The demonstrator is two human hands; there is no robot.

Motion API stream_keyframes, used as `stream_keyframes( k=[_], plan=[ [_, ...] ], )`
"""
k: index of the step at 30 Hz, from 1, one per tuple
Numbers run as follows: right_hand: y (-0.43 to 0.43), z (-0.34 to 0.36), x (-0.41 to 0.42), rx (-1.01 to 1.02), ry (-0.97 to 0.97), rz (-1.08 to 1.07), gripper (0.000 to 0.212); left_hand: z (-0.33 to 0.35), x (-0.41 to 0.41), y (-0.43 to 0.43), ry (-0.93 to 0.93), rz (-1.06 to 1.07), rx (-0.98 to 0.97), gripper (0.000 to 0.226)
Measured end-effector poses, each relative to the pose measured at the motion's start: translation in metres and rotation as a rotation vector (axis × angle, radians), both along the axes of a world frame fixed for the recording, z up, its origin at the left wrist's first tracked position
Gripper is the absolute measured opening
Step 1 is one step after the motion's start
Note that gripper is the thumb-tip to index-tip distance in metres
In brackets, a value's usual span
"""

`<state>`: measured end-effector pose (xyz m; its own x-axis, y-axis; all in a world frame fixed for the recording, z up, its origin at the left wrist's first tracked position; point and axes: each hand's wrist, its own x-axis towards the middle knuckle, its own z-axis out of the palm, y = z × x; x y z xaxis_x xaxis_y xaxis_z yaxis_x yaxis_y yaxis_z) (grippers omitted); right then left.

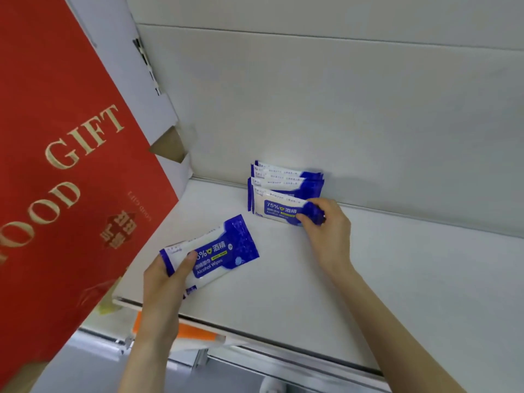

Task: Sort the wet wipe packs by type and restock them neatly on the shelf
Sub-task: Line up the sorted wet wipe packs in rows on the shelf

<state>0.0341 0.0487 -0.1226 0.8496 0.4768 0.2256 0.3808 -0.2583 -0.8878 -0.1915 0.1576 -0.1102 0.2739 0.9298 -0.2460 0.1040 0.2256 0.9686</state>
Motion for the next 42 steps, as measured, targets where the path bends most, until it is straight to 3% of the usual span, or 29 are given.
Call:
stream_keyframes(
  k=[10,15,19,21,25,31,34,37,40,42],
  plan=[
    [0.019,-0.013,0.012,-0.095,0.011,-0.197,0.031,-0.005,-0.002,0.011,-0.027,-0.033,0.009,0.017],
    [-0.002,-0.009,-0.004,0.093,0.065,-0.281,0.036,-0.002,0.013,0.011,-0.026,-0.185,0.067,0.017],
    [-0.019,-0.006,-0.026,0.042,0.290,0.173,0.029,-0.002,0.050,0.008,-0.028,-0.397,0.176,0.021],
    [-0.021,-0.008,-0.029,-0.007,0.289,0.290,0.034,-0.005,0.072,0.010,-0.011,-0.440,0.251,0.025],
    [-0.018,-0.011,-0.017,0.005,0.236,0.099,0.031,-0.012,0.101,0.019,0.071,-0.400,0.508,0.047],
    [-0.008,-0.020,-0.014,-0.131,0.083,-0.081,0.028,-0.023,0.106,0.022,0.196,-0.458,0.261,0.086],
    [-0.008,-0.017,-0.014,-0.078,0.168,-0.057,0.029,-0.022,0.104,0.020,0.166,-0.425,0.262,0.081],
    [-0.007,-0.010,-0.017,0.037,0.294,-0.020,0.052,-0.021,0.105,0.016,0.096,-0.404,0.368,0.071],
    [-0.002,-0.007,-0.020,0.097,0.240,-0.046,0.069,-0.021,0.109,0.020,0.042,-0.401,0.518,0.070],
    [0.007,-0.007,-0.018,0.106,0.178,-0.060,0.066,-0.023,0.117,0.030,0.051,-0.408,0.613,0.071]
  ],
)
